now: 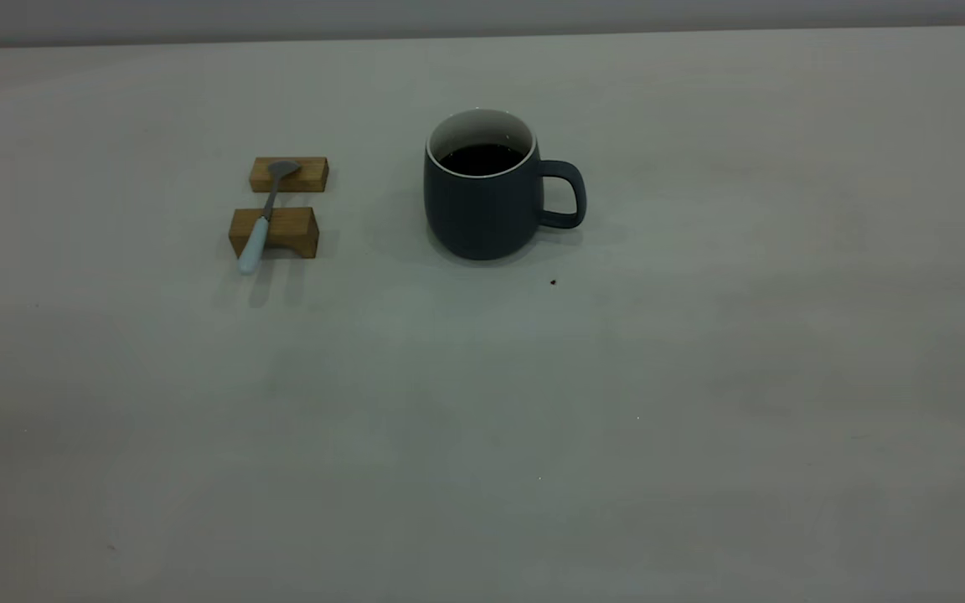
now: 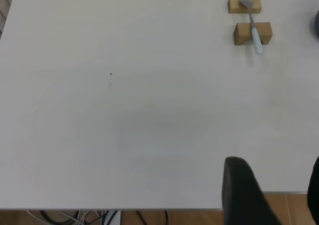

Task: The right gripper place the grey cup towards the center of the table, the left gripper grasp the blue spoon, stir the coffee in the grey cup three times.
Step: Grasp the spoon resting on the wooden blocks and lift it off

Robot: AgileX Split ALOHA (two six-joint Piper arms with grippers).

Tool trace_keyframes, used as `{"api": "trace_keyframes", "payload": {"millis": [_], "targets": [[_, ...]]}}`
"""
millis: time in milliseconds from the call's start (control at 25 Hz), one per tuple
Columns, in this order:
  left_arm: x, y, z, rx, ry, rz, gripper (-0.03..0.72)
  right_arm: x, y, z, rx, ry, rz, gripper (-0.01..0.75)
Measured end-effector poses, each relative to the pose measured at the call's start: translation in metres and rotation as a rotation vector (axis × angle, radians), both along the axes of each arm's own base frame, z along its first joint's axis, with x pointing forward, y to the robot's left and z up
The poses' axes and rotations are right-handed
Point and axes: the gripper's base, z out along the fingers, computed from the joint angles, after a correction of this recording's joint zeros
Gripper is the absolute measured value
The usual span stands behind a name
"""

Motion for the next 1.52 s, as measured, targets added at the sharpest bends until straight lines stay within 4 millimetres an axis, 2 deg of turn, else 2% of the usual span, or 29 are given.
{"api": "trace_keyframes", "payload": {"millis": [160, 320, 480, 600, 760, 1040, 1280, 1520], "targets": [[0.005, 0.0, 0.0, 0.0, 0.034, 0.0, 0.42, 0.0, 0.0, 0.0, 0.0, 0.0, 0.0, 0.511], [0.024, 0.0, 0.007, -0.008, 0.11, -0.004, 0.527, 0.0, 0.0, 0.0, 0.0, 0.0, 0.0, 0.511], [0.062, -0.001, 0.026, -0.021, 0.128, -0.005, 0.625, 0.0, 0.0, 0.0, 0.0, 0.0, 0.0, 0.511], [0.099, -0.001, 0.032, -0.03, 0.205, -0.005, 0.63, 0.0, 0.0, 0.0, 0.0, 0.001, 0.0, 0.511], [0.147, -0.001, 0.027, -0.042, 0.33, -0.004, 0.62, 0.0, 0.0, 0.0, 0.0, 0.001, 0.0, 0.511], [0.235, -0.017, -0.01, -0.115, 0.504, -0.032, 0.593, 0.0, 0.0, 0.0, -0.001, 0.001, 0.0, 0.511], [0.301, -0.051, -0.066, -0.107, 0.671, -0.045, 0.59, 0.0, 0.0, 0.0, 0.002, 0.002, 0.0, 0.511], [0.359, -0.079, -0.124, -0.083, 0.758, -0.026, 0.588, 0.0, 0.0, 0.0, 0.002, 0.002, 0.0, 0.511]]}}
